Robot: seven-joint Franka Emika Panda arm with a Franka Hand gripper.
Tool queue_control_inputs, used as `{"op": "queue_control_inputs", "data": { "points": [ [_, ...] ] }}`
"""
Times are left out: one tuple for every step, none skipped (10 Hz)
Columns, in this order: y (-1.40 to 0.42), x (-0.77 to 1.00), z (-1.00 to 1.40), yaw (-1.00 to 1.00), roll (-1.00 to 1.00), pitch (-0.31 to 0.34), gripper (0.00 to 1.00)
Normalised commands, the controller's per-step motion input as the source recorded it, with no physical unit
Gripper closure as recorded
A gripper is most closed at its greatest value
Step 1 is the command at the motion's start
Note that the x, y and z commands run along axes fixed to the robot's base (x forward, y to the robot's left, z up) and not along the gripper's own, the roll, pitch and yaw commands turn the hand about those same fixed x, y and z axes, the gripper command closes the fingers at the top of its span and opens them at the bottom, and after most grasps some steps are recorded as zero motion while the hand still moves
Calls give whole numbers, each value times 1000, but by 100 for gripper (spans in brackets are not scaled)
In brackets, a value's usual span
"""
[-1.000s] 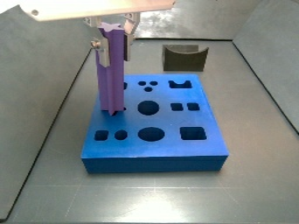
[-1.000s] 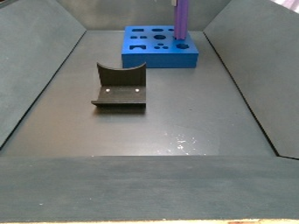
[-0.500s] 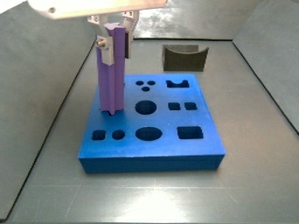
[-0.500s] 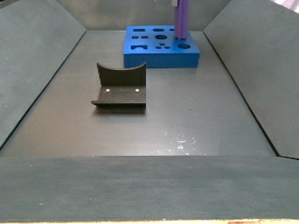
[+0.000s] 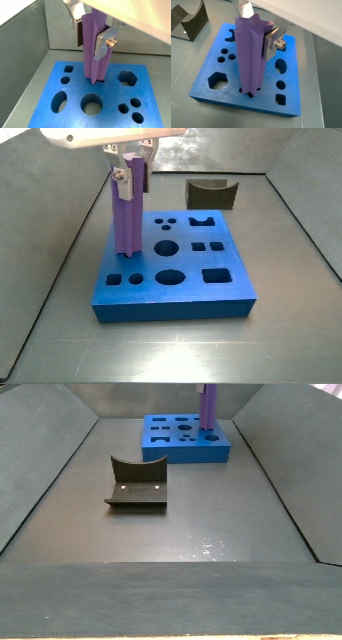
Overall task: Pick up the star object. Move up. Place the star object on the fixture. Regrasp the star object. Move to above the board. Insert the star object.
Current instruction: Insert the star object.
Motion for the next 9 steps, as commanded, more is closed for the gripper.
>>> {"op": "queue_control_inputs", "data": {
  "points": [
    [-40, -189, -180, 0, 371, -614, 100],
    [-40, 0, 0, -74, 189, -31, 100],
    [0, 0, 0, -166, 126, 0, 100],
    [-23, 0, 0, -409, 549, 26, 100],
    [0, 0, 0, -649, 697, 163, 100],
    [0, 0, -26, 0, 0, 0, 100],
    [0, 29, -169, 0, 0, 0, 100],
    [-100, 34, -171, -351, 0, 0, 100],
    [-60, 0, -37, -463, 0, 0, 100]
  ]
}}
